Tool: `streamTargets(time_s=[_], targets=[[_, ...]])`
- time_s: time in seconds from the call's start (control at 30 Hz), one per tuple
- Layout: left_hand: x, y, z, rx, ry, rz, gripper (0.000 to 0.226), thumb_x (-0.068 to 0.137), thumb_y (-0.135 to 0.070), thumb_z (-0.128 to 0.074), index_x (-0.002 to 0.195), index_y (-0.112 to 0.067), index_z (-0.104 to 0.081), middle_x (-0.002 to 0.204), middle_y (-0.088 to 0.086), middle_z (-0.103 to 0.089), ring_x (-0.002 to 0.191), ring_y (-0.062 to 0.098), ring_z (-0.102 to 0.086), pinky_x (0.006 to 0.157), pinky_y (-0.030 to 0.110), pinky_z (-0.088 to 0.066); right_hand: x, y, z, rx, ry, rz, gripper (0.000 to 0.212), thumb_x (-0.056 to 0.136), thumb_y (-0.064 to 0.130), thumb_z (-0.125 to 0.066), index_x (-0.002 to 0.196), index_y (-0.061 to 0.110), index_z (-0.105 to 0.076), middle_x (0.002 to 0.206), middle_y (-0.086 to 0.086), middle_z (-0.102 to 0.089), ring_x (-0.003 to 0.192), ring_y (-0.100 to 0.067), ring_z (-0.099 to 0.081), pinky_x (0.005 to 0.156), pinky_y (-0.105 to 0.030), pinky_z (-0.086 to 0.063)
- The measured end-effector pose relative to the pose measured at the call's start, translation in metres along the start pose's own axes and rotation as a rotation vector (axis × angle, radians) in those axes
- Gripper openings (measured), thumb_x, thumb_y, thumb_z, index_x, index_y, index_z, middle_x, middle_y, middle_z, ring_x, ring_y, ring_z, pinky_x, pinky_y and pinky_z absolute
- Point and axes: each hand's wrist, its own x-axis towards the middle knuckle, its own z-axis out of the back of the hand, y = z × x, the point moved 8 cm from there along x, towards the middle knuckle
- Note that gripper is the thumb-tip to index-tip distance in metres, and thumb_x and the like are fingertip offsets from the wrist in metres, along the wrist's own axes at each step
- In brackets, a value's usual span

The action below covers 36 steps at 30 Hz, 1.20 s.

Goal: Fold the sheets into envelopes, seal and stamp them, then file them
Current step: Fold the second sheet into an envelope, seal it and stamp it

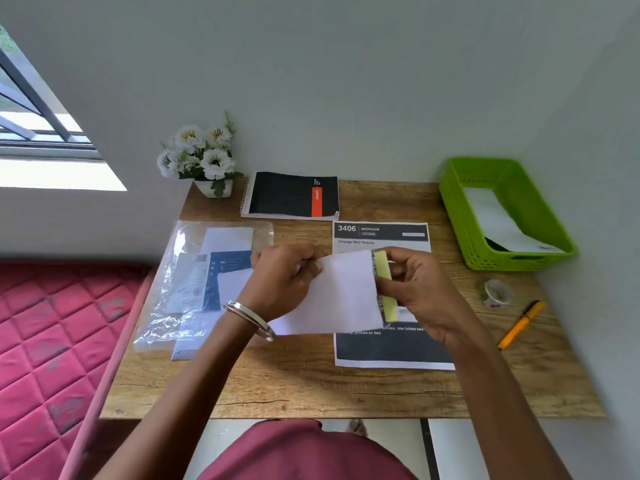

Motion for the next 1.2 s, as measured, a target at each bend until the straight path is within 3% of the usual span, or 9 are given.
streamTargets(time_s=[0.13,0.2,0.27,0.37,0.53,0.73,0.87,1.03,1.2], targets=[[-0.002,-0.017,-0.008,-0.122,0.045,-0.091,0.027,0.09,-0.026,-0.056,0.116,-0.02,-0.061,0.114,-0.005,-0.062,0.103,0.017,-0.058,0.081,0.026,-0.048,0.003,-0.006,0.003,-0.124,-0.046,-0.037,0.02,0.079,-0.007,-0.069,0.09,0.01,-0.072,0.084,-0.008,-0.075,0.075,-0.024,-0.071,0.061,-0.037,-0.056],[-0.004,-0.017,-0.017,-0.064,0.109,-0.117,0.07,0.076,-0.055,-0.06,0.137,-0.032,-0.037,0.132,-0.006,-0.048,0.119,0.016,-0.045,0.097,0.039,-0.038,0.005,-0.007,0.008,-0.125,-0.114,-0.03,0.019,0.078,-0.007,-0.07,0.087,0.009,-0.072,0.08,-0.012,-0.074,0.071,-0.03,-0.071,0.056,-0.043,-0.058],[-0.007,-0.01,-0.029,0.237,0.175,-0.131,0.113,0.056,-0.076,-0.059,0.144,-0.04,0.002,0.144,-0.003,-0.028,0.13,0.019,-0.027,0.107,0.05,-0.02,0.007,-0.007,0.015,-0.106,-0.182,-0.017,0.021,0.078,-0.009,-0.068,0.089,0.008,-0.073,0.081,-0.012,-0.074,0.073,-0.031,-0.071,0.058,-0.044,-0.058],[-0.01,0.003,-0.042,0.54,0.153,-0.15,0.133,0.054,-0.076,-0.064,0.138,-0.031,0.03,0.148,0.002,-0.015,0.137,0.024,-0.014,0.111,0.057,0.002,0.01,-0.013,0.023,-0.076,-0.21,-0.033,0.024,0.079,-0.011,-0.067,0.092,0.008,-0.073,0.084,-0.009,-0.075,0.075,-0.028,-0.072,0.065,-0.042,-0.057],[-0.007,0.01,-0.049,0.61,0.12,-0.153,0.119,0.062,-0.069,-0.063,0.143,-0.025,0.013,0.144,0.002,-0.024,0.139,0.026,-0.015,0.107,0.064,0.008,0.01,-0.025,0.023,-0.083,-0.187,-0.095,0.029,0.08,-0.008,-0.067,0.094,0.016,-0.073,0.09,-0.004,-0.075,0.082,-0.027,-0.072,0.068,-0.047,-0.059],[0.001,0.004,-0.047,0.658,0.139,-0.218,0.118,0.061,-0.075,-0.056,0.146,-0.023,0.006,0.142,0.002,-0.026,0.135,0.026,-0.021,0.104,0.065,0.013,0.014,-0.029,0.031,-0.17,-0.226,-0.069,0.037,0.073,-0.012,-0.072,0.092,0.019,-0.073,0.087,0.001,-0.075,0.077,-0.021,-0.072,0.059,-0.036,-0.058],[0.005,0.006,-0.042,0.688,0.124,-0.252,0.113,0.058,-0.078,-0.049,0.146,-0.023,-0.005,0.138,-0.002,-0.033,0.13,0.023,-0.027,0.103,0.068,0.011,0.016,-0.03,0.037,-0.328,-0.266,-0.013,0.036,0.071,-0.01,-0.069,0.09,0.02,-0.072,0.086,0.001,-0.075,0.08,-0.023,-0.071,0.065,-0.036,-0.057],[0.008,0.005,-0.042,0.634,0.072,-0.252,0.108,0.052,-0.083,-0.045,0.14,-0.024,-0.024,0.13,-0.004,-0.041,0.125,0.021,-0.035,0.103,0.07,0.006,0.014,-0.035,0.036,-0.191,-0.264,-0.068,0.032,0.083,-0.01,-0.061,0.09,0.018,-0.072,0.081,0.001,-0.075,0.068,-0.02,-0.071,0.047,-0.031,-0.052],[0.011,0.008,-0.043,0.561,0.032,-0.213,0.086,0.057,-0.072,-0.051,0.128,-0.026,-0.036,0.125,-0.007,-0.047,0.121,0.018,-0.043,0.104,0.069,0.005,0.015,-0.044,0.04,-0.026,-0.274,-0.114,0.023,0.082,-0.003,-0.068,0.095,0.015,-0.071,0.086,-0.004,-0.075,0.076,-0.022,-0.071,0.062,-0.037,-0.059]])
